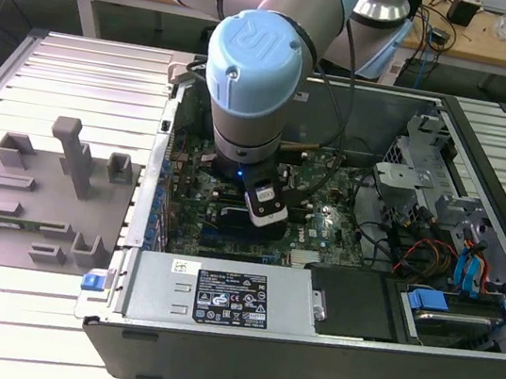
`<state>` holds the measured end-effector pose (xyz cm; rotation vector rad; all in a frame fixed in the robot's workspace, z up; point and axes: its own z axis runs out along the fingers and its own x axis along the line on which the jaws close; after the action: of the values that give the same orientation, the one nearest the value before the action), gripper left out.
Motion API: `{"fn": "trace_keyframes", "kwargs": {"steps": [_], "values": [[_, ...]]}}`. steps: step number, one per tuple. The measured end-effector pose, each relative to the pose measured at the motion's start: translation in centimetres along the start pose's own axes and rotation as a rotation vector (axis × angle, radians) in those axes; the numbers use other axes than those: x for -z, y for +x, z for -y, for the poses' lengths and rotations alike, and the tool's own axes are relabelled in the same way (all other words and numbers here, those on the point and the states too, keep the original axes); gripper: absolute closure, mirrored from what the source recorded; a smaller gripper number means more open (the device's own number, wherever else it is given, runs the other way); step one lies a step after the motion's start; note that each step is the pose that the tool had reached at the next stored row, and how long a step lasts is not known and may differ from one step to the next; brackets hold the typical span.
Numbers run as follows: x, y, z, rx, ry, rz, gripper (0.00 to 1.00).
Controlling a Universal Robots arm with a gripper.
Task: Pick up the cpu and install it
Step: 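Install the second cpu locking lever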
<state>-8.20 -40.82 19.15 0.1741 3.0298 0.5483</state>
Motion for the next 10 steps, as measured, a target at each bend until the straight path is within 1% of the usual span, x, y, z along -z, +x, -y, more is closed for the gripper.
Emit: {"fn": "trace_keyframes", "kwargs": {"steps": [2, 4, 6, 7, 8, 9, 10], "values": [[0.22, -0.01, -0.10, 0.000, -0.0006, 0.0001, 0.89], [0.61, -0.05, -0.24, 0.000, 0.0006, 0.0002, 0.89], [1.32, -0.17, -0.52, -0.001, 0.0031, 0.0007, 0.89], [1.57, -0.26, -0.63, -0.002, 0.0091, -0.0001, 0.89], [1.68, -0.36, -0.69, -0.004, 0.0182, -0.0019, 0.89], [1.75, -0.47, -0.74, -0.006, 0.0318, -0.0047, 0.89], [1.76, -0.61, -0.79, -0.008, 0.0435, -0.0068, 0.89]]}}
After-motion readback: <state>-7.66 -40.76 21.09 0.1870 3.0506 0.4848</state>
